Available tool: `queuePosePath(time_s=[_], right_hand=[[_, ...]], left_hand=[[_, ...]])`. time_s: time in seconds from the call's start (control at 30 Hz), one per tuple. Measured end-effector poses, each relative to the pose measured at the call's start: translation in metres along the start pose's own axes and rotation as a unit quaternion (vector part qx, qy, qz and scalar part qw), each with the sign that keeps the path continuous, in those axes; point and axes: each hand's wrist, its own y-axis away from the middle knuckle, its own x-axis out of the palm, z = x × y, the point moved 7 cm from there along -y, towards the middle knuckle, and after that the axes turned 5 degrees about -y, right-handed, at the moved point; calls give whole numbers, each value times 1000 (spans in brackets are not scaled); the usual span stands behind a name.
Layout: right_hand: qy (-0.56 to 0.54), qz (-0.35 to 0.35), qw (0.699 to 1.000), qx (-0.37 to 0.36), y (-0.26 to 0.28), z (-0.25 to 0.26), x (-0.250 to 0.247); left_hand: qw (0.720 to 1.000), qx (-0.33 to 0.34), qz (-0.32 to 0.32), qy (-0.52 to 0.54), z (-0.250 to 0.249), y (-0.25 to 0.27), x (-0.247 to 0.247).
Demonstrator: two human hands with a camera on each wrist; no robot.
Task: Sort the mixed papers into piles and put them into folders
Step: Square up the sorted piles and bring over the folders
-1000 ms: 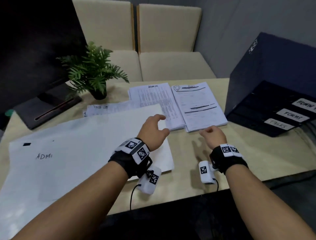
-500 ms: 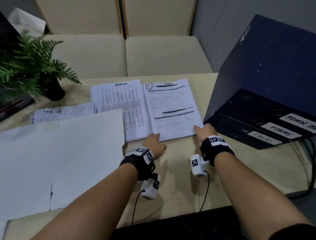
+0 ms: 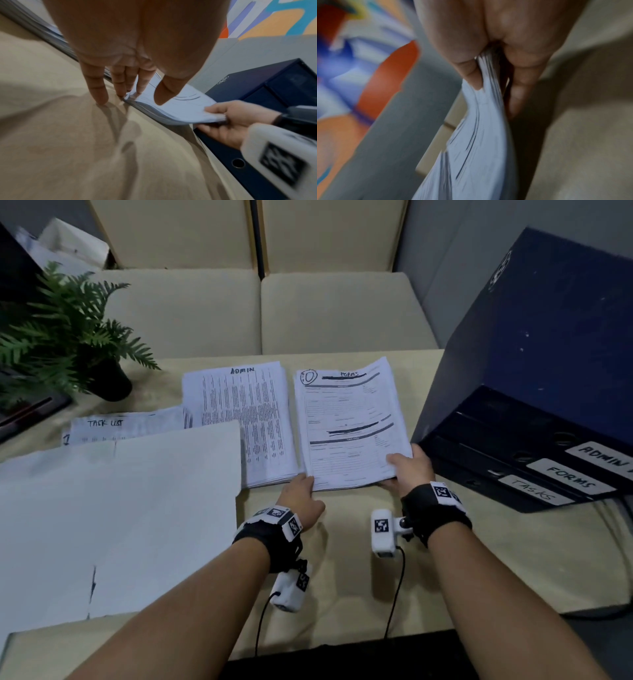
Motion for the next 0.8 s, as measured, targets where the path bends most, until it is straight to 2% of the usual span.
queuePosePath(time_s=[0.13, 0.27, 0.37, 0.47, 0.53, 0.6, 0.8], right_hand=[[149, -16, 972, -182, 37, 45, -11], [112, 18, 963, -245, 63, 69, -26], [28, 66, 968, -242, 79, 77, -31], [-97, 123, 966, -205, 99, 71, -26], [-143, 162, 960, -176, 115, 59, -10], [-144, 190, 958, -161, 127, 44, 7], [-25, 261, 955, -138, 162, 1, 69]], left_hand=[[997, 13, -24, 71, -3, 7, -5], [978, 40, -54, 198, -11, 15, -22], [935, 44, -93, 340, -12, 28, -47], [865, 52, -106, 488, -7, 49, -74], [819, 77, -102, 560, 4, 65, -94], [812, 110, -126, 559, 20, 84, -114], [828, 173, -221, 484, 92, 152, -156]])
